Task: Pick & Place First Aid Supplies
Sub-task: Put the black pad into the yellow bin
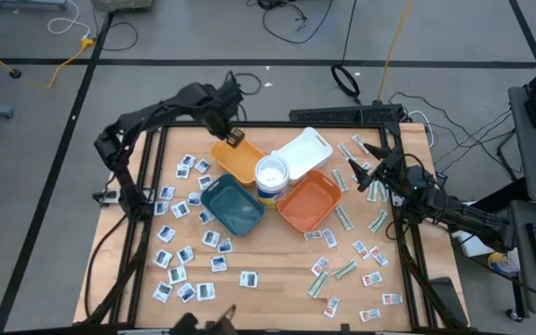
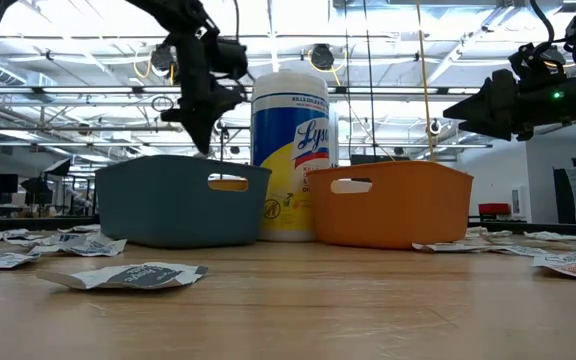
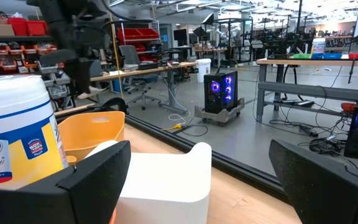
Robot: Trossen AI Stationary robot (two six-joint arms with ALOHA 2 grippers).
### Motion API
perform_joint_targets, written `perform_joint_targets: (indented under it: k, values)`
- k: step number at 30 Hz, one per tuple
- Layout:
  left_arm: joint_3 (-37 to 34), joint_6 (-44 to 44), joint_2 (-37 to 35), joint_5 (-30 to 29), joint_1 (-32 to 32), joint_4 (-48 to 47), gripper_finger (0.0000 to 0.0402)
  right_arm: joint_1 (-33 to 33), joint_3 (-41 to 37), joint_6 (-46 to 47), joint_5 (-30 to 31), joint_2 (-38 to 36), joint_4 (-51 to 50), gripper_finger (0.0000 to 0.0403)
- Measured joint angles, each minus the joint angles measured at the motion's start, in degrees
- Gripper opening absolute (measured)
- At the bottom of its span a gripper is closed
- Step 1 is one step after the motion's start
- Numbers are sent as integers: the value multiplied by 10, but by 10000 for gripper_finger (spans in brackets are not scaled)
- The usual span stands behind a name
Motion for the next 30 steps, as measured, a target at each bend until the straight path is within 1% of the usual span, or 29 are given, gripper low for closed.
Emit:
perform_joint_targets:
  k: [5,9,11,17,20,24,27,30]
  values:
    - [0,11,0,-2,-41,1,0,0,0,0,0,0,0,377]
    - [-12,38,0,-2,-47,24,0,0,0,0,0,0,0,377]
    - [-32,73,0,-2,-47,42,0,0,0,0,0,0,0,377]
    - [-96,217,0,-2,-47,80,0,0,0,0,0,0,0,377]
    - [-125,273,0,0,-47,120,0,0,0,0,0,0,0,377]
    - [-154,343,0,16,-47,170,0,0,0,0,0,0,0,377]
    - [-162,371,0,18,-47,178,0,0,0,0,0,0,0,377]
    - [-163,369,0,18,-46,177,2,0,0,0,0,0,0,377]
